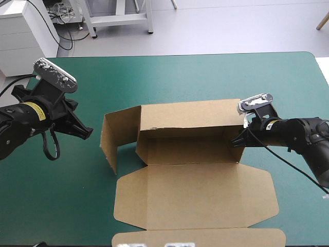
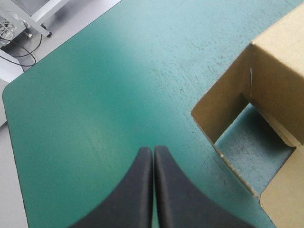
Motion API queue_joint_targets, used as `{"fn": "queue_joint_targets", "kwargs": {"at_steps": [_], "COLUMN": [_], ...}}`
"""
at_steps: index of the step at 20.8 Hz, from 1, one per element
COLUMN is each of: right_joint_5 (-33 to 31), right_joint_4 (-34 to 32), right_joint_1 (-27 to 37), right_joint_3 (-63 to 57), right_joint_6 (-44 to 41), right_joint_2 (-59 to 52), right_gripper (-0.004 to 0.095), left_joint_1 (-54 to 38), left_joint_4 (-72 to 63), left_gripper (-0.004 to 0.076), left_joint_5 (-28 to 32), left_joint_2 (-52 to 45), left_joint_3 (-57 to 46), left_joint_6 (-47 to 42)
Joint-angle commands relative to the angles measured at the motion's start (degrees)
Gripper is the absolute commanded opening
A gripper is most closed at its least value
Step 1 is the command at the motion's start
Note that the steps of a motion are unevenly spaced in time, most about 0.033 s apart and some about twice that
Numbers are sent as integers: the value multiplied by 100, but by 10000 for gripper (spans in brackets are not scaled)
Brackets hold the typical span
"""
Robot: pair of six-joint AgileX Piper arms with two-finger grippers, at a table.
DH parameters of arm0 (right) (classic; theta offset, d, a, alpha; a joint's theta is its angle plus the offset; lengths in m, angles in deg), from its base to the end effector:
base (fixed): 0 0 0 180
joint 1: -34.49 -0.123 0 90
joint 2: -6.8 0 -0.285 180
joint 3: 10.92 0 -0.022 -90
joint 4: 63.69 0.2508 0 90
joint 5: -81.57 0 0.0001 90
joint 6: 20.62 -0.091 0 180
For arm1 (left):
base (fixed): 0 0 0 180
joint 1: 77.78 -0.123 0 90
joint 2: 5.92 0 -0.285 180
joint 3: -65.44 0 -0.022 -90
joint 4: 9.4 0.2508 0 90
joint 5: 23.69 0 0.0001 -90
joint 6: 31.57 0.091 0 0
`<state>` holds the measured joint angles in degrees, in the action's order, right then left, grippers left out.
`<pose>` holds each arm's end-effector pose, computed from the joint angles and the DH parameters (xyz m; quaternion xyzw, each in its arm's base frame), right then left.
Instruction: Fold the box
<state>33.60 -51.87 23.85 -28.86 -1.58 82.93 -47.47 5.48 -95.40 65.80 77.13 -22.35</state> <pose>0.2327 0.0578 0.3335 -0.2019 0.9196 0.0708 0.3296 0.1694 -0.0733 0.4798 0.2936 0.8561 0.0525 0.4221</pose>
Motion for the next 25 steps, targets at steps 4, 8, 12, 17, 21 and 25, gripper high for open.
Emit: {"fn": "queue_joint_targets", "kwargs": {"at_steps": [4, 8, 12, 17, 21, 25], "right_joint_5": [-524, -777, -1092, -1463, -1699, -1775], "right_joint_4": [-302, -411, -411, -420, -409, -418], "right_joint_1": [-1, -1, -1, -1, -1, -1], "right_joint_3": [564, 1334, 2409, 3954, 4736, 5168], "right_joint_6": [-210, -434, -434, -512, -534, -526], "right_joint_2": [113, 965, 2061, 3340, 3819, 3819], "right_gripper": [-18, -20, -20, 0, 328, 664], "left_joint_1": [-11, -11, -11, -11, -11, -11], "left_joint_4": [22, 22, 22, 6, 6, 6], "left_gripper": [-8, -8, -8, -8, -8, -8], "left_joint_5": [537, 537, 692, 738, 738, 703], "left_joint_2": [-110, -110, -110, -110, -110, -110], "left_joint_3": [107, 107, 107, 107, 107, 107], "left_joint_6": [-61, -61, -106, -226, -226, -226]}}
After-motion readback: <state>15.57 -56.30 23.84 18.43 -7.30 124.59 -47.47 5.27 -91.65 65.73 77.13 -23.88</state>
